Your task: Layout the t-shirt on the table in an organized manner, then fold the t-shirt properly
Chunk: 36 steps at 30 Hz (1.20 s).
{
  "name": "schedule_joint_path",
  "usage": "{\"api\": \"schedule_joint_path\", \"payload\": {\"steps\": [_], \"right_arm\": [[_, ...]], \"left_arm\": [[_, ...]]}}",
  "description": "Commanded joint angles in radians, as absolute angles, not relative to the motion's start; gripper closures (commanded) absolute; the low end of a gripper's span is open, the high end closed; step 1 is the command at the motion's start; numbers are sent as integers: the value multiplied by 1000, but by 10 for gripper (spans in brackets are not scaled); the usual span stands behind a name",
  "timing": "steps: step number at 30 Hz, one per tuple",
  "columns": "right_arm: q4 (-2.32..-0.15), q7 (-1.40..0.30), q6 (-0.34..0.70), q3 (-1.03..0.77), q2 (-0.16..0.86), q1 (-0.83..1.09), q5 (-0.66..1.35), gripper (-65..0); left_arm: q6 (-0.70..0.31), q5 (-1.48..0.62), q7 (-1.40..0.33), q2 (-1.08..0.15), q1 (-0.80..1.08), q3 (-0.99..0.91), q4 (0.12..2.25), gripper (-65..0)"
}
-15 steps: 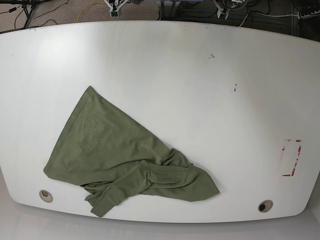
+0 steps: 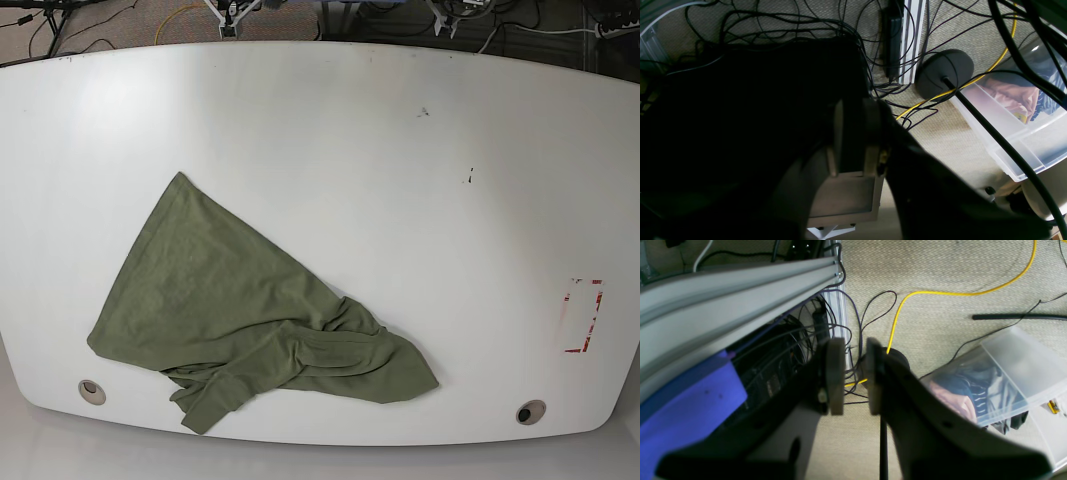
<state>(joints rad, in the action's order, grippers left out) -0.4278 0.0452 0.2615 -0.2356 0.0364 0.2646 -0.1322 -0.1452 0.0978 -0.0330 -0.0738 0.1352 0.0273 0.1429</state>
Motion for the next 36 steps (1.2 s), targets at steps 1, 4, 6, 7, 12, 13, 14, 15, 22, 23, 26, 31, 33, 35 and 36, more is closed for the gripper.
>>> {"api": "schedule_joint_path", "payload": {"steps": [1,4,6,7,12,13,14,15,22,23,26,31,33,35,36], "right_arm": [[-433,52,266,-236,41,273,-137,-109],[-429,44,265,-237,33,260,-136,-114],[-430,44,265,-237,33,260,-136,-114],[-430,44,265,-237,33,260,-136,-113],[-430,44,265,-237,33,260,-136,-113],[-432,44,265,-237,33,260,-136,-113],[-432,44,265,-237,33,260,-136,-113],[-432,45,265,-237,33,260,-136,-113],[-435,45,265,-237,33,263,-136,-109],[-437,45,265,-237,33,265,-136,-109],[-463,45,265,-237,33,277,-136,-109],[-567,42,265,-237,7,341,-136,-109],[-618,38,265,-237,-1,374,-136,-109],[-662,38,265,-237,-12,403,-136,-109],[-690,38,265,-237,-18,421,-136,-109]], "left_arm": [[-143,100,-35,-78,137,28,142,-88],[-148,90,-27,-76,131,22,150,-100],[-148,90,-27,-76,131,22,150,-100],[-148,90,-27,-76,131,22,150,-100],[-148,90,-27,-76,131,22,150,-100],[-148,90,-27,-76,131,22,150,-100],[-148,90,-27,-76,131,22,150,-100],[-148,90,-27,-76,131,22,150,-100],[-148,88,-25,-76,133,22,151,-100],[-148,88,-25,-76,133,22,151,-100],[-148,88,-2,-76,137,22,157,-100],[-148,88,62,-79,193,21,219,-100],[-148,88,67,-79,219,21,257,-100],[-148,88,65,-79,239,21,297,-100],[-148,88,64,-79,255,21,323,-100]]}}
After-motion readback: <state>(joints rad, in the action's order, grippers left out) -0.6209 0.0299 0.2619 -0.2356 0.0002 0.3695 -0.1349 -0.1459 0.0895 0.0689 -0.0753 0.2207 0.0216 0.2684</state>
